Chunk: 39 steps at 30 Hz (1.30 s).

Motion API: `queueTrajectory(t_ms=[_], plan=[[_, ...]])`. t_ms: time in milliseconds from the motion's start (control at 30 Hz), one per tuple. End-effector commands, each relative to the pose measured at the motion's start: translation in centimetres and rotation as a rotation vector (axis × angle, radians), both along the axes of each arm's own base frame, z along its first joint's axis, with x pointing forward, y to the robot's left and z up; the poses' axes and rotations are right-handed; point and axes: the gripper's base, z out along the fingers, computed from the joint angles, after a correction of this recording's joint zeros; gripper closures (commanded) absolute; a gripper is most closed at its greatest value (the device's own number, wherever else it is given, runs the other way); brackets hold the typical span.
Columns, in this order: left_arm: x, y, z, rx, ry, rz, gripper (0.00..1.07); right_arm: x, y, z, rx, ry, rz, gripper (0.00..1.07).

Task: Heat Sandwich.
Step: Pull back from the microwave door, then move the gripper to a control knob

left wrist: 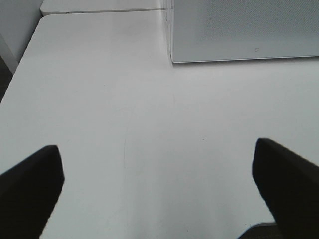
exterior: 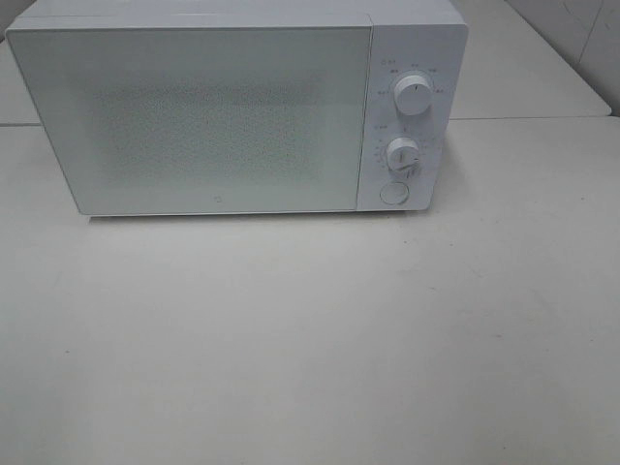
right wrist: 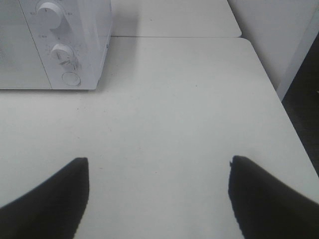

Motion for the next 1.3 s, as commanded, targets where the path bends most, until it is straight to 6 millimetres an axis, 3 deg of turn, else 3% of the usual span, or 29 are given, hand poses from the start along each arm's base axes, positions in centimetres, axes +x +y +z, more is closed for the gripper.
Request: queueTrajectory(t_ms=[33, 500, 900, 1300], plan=[[-0.2, -0.1, 0.0, -0.003, -0.031, 0.001, 0.09, 1.1, 0.1, 0.8, 0.005, -0.026, -0.001, 0.32], [-0.2, -0.1, 0.0, -0.003, -0.031, 0.001, 0.09, 7.5, 0.2, 2.4, -0.003, -0.087, 0.015, 0.32], [-0.2, -0.1, 0.0, -0.003, -0.031, 0.001, 0.09, 13.7, 0.4, 1.4, -0.003, -0.044, 0.027, 0.32], [-0.2, -0.1, 0.0, -0.003, -0.031, 0.001, 0.09, 18.0, 0.6, -0.3, 0.003, -0.022, 0.035, 0.32]])
